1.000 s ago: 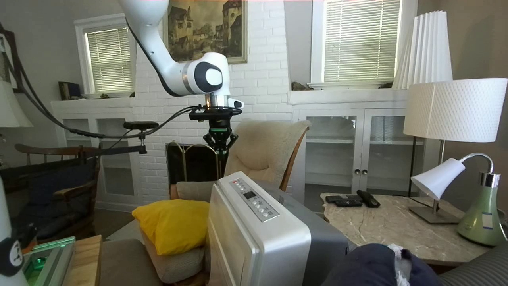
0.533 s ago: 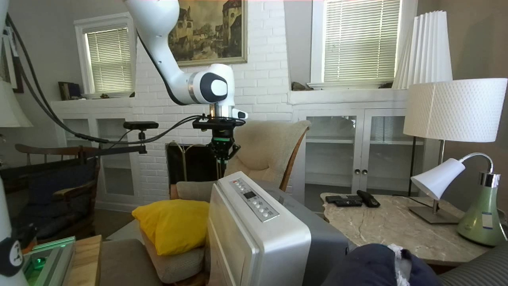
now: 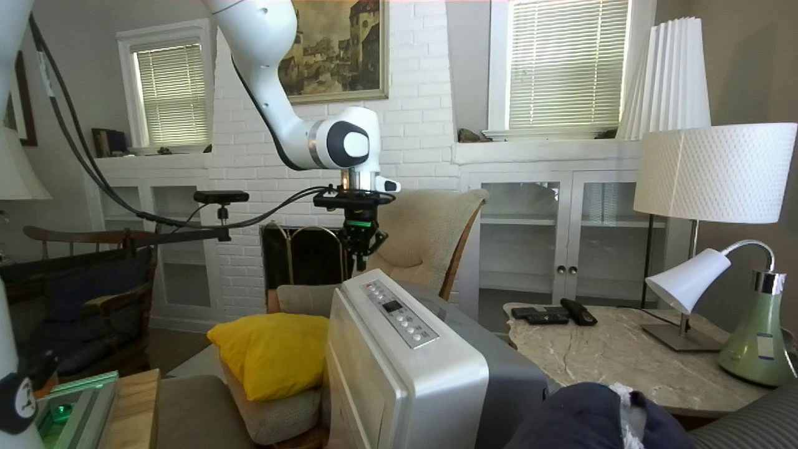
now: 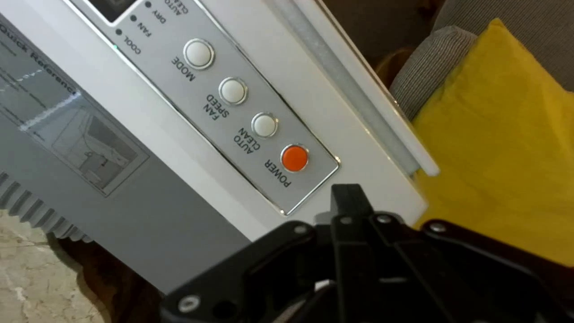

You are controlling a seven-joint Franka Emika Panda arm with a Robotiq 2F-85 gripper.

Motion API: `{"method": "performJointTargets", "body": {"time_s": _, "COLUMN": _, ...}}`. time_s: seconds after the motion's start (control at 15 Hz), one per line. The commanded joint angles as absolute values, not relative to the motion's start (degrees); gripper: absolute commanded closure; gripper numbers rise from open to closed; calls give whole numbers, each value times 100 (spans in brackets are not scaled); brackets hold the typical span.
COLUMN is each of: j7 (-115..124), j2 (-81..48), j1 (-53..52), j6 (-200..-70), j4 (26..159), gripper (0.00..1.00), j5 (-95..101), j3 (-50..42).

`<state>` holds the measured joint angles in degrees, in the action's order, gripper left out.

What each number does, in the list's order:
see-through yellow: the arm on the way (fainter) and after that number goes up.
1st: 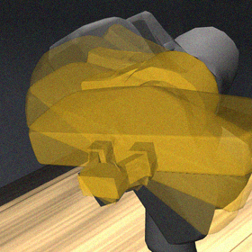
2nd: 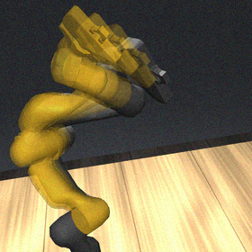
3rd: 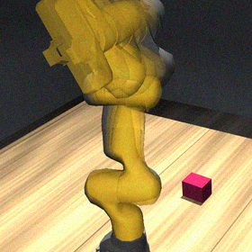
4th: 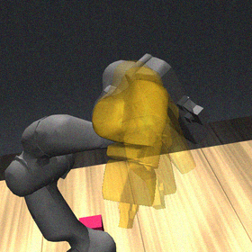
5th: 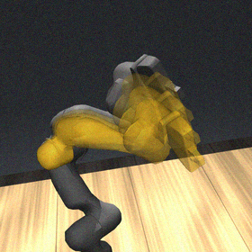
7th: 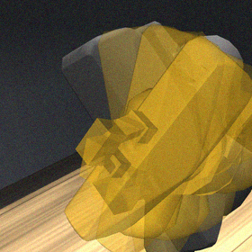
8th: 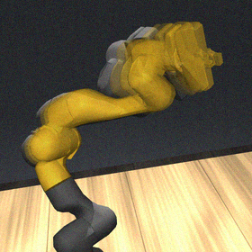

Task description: Turn on the air cooler

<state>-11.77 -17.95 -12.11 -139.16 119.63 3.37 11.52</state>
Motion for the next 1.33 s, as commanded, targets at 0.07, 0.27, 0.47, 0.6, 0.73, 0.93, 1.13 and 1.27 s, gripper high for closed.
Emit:
{"method": "performJointTargets", "body": {"time_s": 0.07, "j7": -859, "j2": -2049, "j1": -1222, "j6": -13818, "j4": 11675, "gripper": 100, "j5": 406, "j3": 1084}}
{"method": "performJointTargets", "body": {"time_s": 0.27, "j7": -687, "j2": -2102, "j1": -1259, "j6": -13730, "j4": 11674, "gripper": 100, "j5": 481, "j3": 1024}}
{"method": "performJointTargets", "body": {"time_s": 0.47, "j7": -538, "j2": -2116, "j1": -1268, "j6": -13745, "j4": 11755, "gripper": 100, "j5": 496, "j3": 986}}
{"method": "performJointTargets", "body": {"time_s": 0.6, "j7": -477, "j2": -2106, "j1": -1252, "j6": -13783, "j4": 11799, "gripper": 100, "j5": 468, "j3": 971}}
{"method": "performJointTargets", "body": {"time_s": 0.73, "j7": -435, "j2": -2099, "j1": -1235, "j6": -13808, "j4": 11836, "gripper": 100, "j5": 443, "j3": 960}}
{"method": "performJointTargets", "body": {"time_s": 0.93, "j7": -372, "j2": -2103, "j1": -1242, "j6": -13798, "j4": 11845, "gripper": 100, "j5": 460, "j3": 931}}
{"method": "performJointTargets", "body": {"time_s": 1.13, "j7": -298, "j2": -2115, "j1": -1259, "j6": -13806, "j4": 11825, "gripper": 100, "j5": 486, "j3": 906}}
{"method": "performJointTargets", "body": {"time_s": 1.27, "j7": -249, "j2": -2129, "j1": -1265, "j6": -13802, "j4": 11808, "gripper": 100, "j5": 486, "j3": 903}}
